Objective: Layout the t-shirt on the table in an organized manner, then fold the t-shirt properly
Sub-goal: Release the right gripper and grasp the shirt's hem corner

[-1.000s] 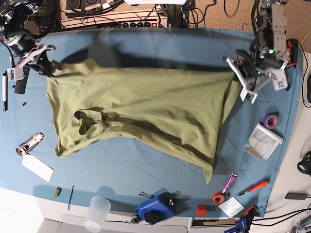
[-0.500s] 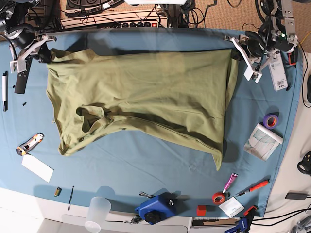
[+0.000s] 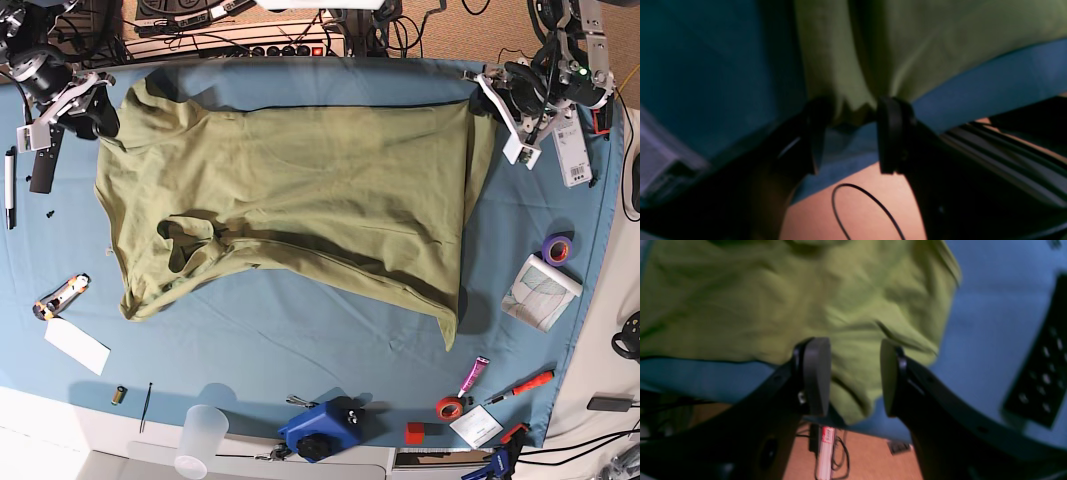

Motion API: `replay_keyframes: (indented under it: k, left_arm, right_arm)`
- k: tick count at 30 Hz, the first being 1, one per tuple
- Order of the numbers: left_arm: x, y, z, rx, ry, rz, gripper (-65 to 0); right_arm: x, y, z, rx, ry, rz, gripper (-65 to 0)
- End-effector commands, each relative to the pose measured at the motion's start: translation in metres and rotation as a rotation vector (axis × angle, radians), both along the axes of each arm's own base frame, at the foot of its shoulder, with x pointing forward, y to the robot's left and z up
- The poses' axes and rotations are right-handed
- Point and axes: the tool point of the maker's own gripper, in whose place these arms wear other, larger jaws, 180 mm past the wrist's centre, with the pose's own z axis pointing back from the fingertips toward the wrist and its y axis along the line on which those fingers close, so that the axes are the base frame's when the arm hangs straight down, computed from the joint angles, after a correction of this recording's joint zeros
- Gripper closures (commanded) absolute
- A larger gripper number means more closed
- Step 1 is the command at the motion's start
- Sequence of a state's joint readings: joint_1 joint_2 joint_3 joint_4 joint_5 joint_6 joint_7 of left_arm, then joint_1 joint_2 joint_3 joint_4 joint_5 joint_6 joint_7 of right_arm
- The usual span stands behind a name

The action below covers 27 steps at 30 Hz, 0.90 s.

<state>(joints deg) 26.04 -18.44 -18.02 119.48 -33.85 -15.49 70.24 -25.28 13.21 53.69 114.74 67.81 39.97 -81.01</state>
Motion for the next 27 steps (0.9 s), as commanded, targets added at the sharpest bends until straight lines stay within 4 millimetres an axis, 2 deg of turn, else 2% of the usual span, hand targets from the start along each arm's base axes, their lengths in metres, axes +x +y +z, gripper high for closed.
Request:
replay_keyframes:
  k: [1, 7, 13, 19, 23, 27]
  left_arm:
    - [0.012, -0.001, 0.017, 0.011, -0.077, -0.012, -27.1]
    - [0.047, 0.0, 0.062, 0.043, -0.316, 0.046, -27.1]
    - [0.064, 0.001, 0.074, 0.046, -0.371, 0.05, -27.0]
    - [0.065, 0.001, 0.075, 0.045, -0.376, 0.05, -27.0]
    - [0.065, 0.001, 0.075, 0.046, -0.377, 0.047, -27.0]
    - [0.065, 0.001, 0.075, 0.046, -0.377, 0.047, -27.1]
  right_arm:
    - [0.009, -0.007, 0.016, -0.026, -0.061, -0.005, -24.9]
    - [0.052, -0.02, 0.042, -0.108, -0.181, -0.038, -24.9]
    - [0.111, 0.002, 0.044, -0.251, -0.216, 0.088, -24.9]
    - [0.171, 0.021, 0.005, -0.336, -0.133, 0.163, -24.8]
    - [0.198, 0.043, -0.024, -0.317, -0.059, 0.242, -24.8]
    - [0.22, 0.05, -0.052, -0.345, 0.008, 0.259, -24.8]
